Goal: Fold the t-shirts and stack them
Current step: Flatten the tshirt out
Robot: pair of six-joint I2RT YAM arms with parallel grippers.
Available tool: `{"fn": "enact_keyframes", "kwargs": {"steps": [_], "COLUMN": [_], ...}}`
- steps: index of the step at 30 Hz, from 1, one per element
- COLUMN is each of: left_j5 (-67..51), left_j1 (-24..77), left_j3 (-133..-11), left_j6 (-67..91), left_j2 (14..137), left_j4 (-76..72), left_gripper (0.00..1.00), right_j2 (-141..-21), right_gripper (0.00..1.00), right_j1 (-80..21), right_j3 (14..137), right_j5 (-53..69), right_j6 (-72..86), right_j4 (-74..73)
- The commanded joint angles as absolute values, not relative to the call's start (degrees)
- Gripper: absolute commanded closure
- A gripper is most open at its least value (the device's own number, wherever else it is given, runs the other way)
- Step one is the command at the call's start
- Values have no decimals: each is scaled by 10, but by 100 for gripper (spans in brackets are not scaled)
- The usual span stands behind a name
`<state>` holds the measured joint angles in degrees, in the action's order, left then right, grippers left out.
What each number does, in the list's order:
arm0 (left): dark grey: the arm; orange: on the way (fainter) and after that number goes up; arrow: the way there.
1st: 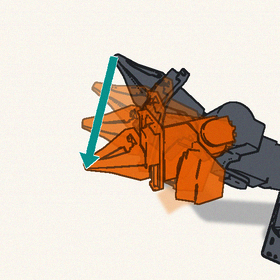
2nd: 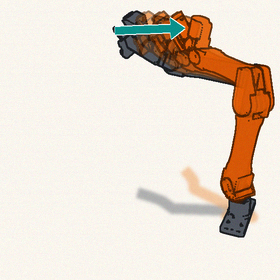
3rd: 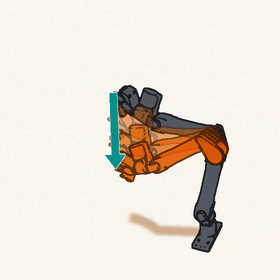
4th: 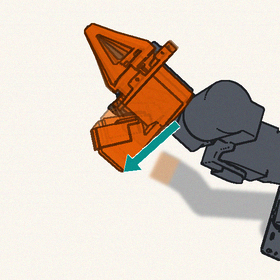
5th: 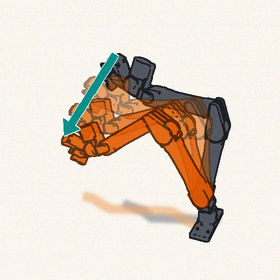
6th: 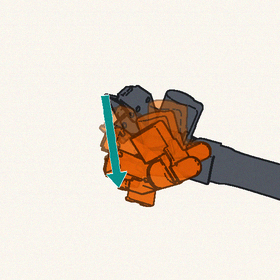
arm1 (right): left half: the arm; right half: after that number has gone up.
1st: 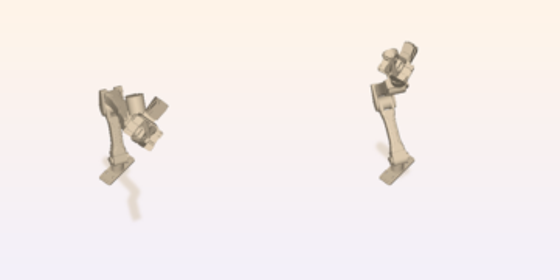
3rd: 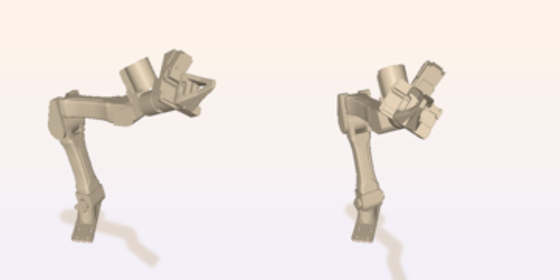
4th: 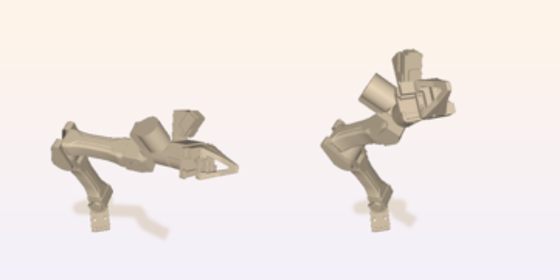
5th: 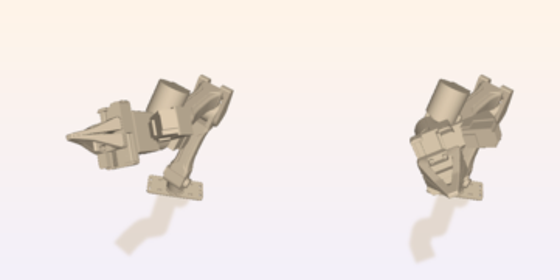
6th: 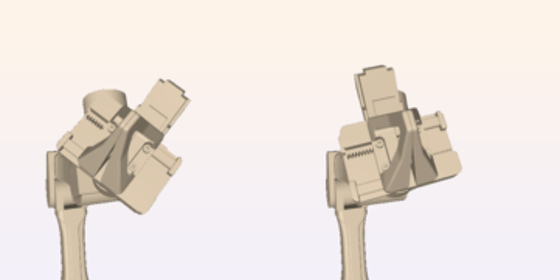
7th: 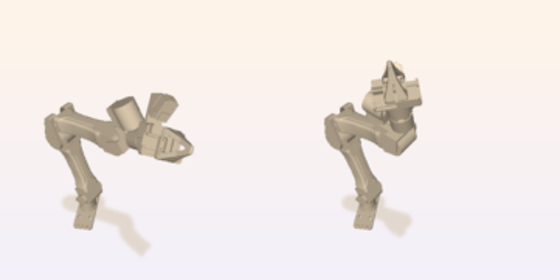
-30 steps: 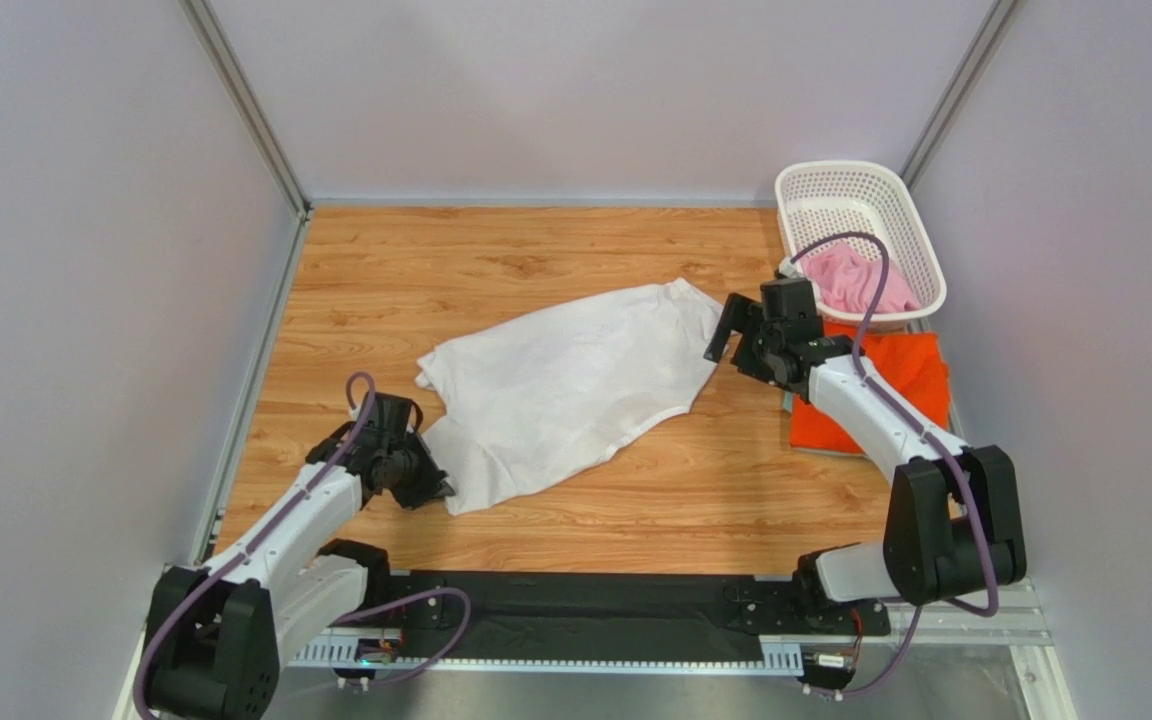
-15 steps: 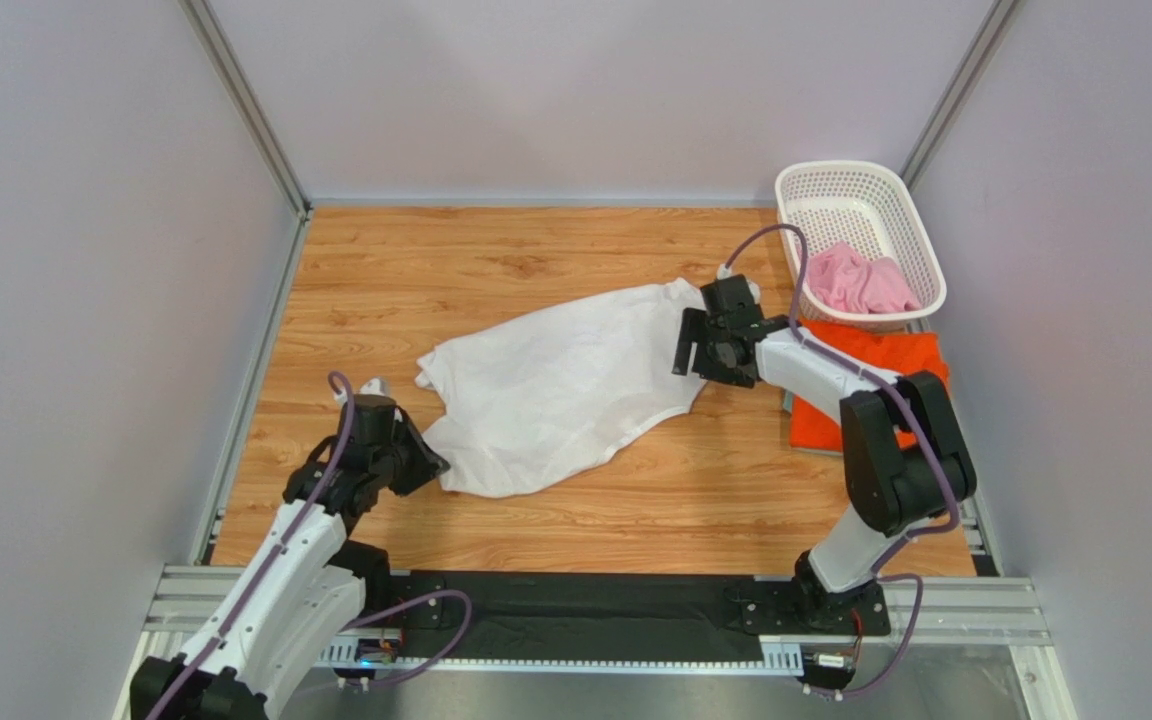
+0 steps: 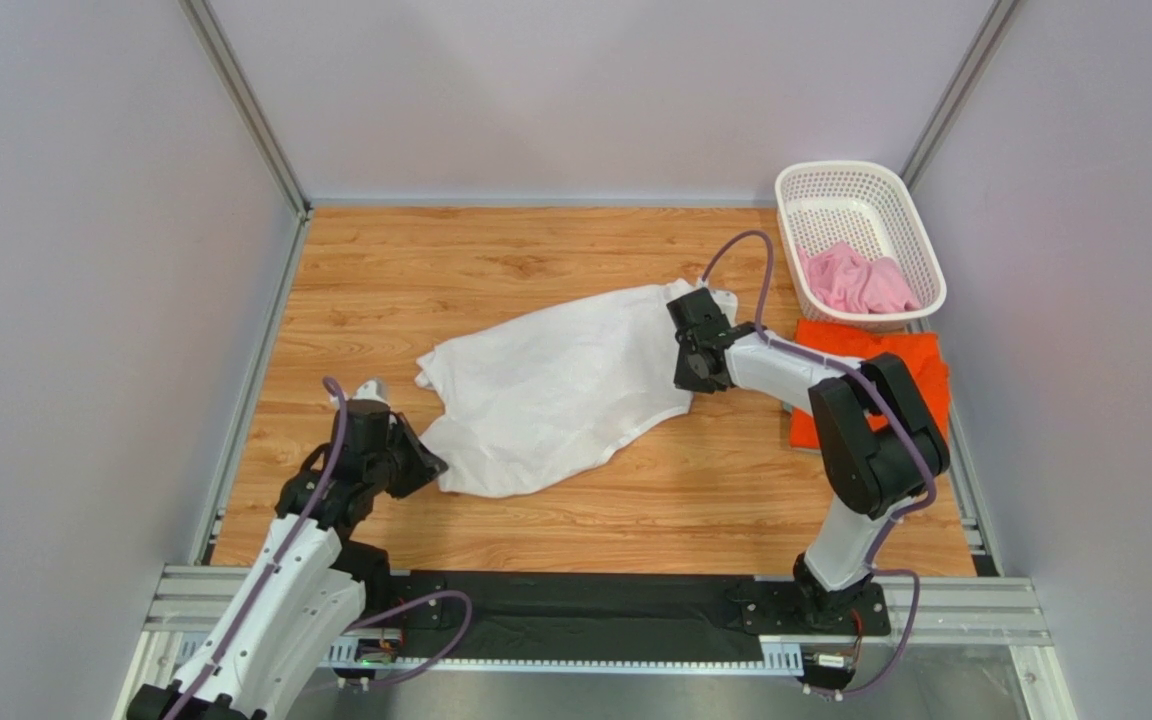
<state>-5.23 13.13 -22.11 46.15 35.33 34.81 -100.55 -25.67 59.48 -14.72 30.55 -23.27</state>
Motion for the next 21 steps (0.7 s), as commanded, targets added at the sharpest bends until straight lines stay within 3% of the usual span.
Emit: {"fn": "enact_keyframes", "kwargs": {"steps": [1,3,12,21], "left_j5": [-51,-44,-67,-70], "left_j1": [133,133,133,133], "left_j3": [-254,-271,-417,-605], "left_j6": [447,443,437,440], "left_j2": [336,323,247,200], "left_j4": [349,354,390,407], "left_gripper": [100,100,100,100], "right_j2": [-963,-941,-718,-522], "right_gripper": [95,100,100,100], "right_j1": [-263,-265,-294,-301], "right_j3": [587,591,617,720], "right_j5": [-173,-174,-171,-70], "right_j6": [312,295,238,216], "right_j4": [-205,-215,-249,-316]}}
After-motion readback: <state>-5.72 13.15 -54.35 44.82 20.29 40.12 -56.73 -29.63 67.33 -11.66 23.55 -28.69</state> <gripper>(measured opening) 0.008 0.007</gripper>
